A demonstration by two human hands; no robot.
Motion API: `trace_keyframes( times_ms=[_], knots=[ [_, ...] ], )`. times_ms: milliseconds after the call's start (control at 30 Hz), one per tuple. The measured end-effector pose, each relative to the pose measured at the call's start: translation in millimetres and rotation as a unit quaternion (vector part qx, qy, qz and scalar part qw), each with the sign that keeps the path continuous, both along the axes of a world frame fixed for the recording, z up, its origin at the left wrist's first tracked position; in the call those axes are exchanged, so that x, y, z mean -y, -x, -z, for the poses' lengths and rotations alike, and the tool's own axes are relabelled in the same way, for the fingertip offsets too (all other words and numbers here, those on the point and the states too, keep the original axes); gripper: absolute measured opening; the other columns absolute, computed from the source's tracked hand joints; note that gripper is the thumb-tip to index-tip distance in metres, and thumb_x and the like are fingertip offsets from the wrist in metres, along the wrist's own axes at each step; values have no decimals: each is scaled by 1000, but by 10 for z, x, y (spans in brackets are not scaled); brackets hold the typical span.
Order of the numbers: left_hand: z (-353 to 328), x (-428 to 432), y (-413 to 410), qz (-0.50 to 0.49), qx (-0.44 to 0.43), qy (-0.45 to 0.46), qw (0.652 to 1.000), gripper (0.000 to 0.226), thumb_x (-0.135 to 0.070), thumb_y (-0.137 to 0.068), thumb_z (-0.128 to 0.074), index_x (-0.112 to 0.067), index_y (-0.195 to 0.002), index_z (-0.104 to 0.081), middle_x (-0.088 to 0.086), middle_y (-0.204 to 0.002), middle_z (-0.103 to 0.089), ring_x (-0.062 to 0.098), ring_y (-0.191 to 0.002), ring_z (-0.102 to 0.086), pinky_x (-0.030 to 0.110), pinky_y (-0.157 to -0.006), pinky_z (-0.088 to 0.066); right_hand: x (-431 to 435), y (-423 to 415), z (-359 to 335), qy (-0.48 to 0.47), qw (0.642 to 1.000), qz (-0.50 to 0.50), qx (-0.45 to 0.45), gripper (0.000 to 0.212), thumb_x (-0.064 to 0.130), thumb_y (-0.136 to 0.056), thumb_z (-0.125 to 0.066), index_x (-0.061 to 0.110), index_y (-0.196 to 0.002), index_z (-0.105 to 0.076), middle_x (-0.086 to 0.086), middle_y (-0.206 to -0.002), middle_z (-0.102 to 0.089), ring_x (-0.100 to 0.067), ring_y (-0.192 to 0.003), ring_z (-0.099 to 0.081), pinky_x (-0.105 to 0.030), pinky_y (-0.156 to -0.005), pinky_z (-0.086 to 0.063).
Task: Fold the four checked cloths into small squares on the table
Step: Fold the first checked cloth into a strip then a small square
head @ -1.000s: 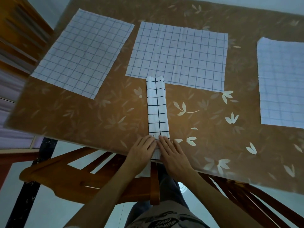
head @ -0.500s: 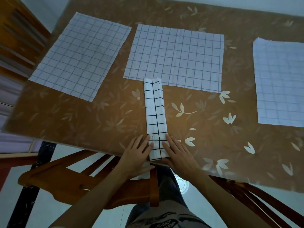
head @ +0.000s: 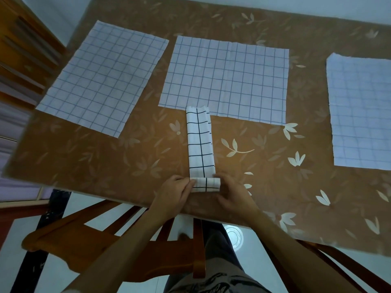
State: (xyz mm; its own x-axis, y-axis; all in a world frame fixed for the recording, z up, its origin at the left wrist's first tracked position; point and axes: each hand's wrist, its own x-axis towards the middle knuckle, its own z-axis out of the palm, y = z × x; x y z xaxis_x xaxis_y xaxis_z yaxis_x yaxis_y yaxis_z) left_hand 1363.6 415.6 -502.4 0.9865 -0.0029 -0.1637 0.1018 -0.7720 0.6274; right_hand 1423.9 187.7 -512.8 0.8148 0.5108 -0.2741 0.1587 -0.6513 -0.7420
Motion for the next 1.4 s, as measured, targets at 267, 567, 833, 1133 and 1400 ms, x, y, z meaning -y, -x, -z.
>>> trace_keyframes(
  times_ms=[267, 567, 833, 1133, 1400],
  knots=[
    [-101, -44, -205, -102, -52, 94, 989, 38, -47, -103, -35, -24, -81, -57, -3, -70, -61, 11, -66, -60, 35, -68, -51, -147, -382, -63, 24, 998, 6, -60, 3, 23, -92, -65, 24, -95, -66, 16, -85, -65, 4, -74, -58, -8, -65, -40],
    [-23, 28, -441, -112, -120, 69, 984, 38, -35, -99, -57, -23, -134, -48, -10, -93, -67, 5, -85, -64, 24, -79, -55, -279, -472, 5, 70, 993, 71, -60, 17, 32, -94, -61, 18, -103, -65, 6, -89, -70, -13, -80, -65, -28, -70, -51],
    [138, 175, -386, -58, -22, -112, 992, 64, -27, -88, -70, -20, -146, -44, 0, -72, -59, 17, -65, -56, 34, -57, -53, -340, -490, -30, 109, 992, 62, -17, 46, 35, -90, -64, 34, -130, -40, 8, -107, -65, -12, -91, -65, -30, -70, -55],
    [313, 169, -473, 83, 39, -235, 968, 78, -33, -81, -65, -9, -150, -38, 20, -158, -32, 33, -143, -36, 48, -112, -39, -494, -537, 117, 143, 951, -135, 241, 65, 28, -90, -52, 11, -150, -33, -10, -159, -28, -26, -145, -29, -43, -115, -30],
    [259, 7, -402, 114, -42, -223, 967, 68, -45, -102, -31, -23, -159, -2, 3, -167, 2, 20, -154, -1, 56, -117, -24, -278, -629, 281, 219, 933, -212, 192, 77, 61, -99, -25, 9, -155, -19, -9, -164, -12, -22, -151, -10, -44, -118, -13]
  ],
)
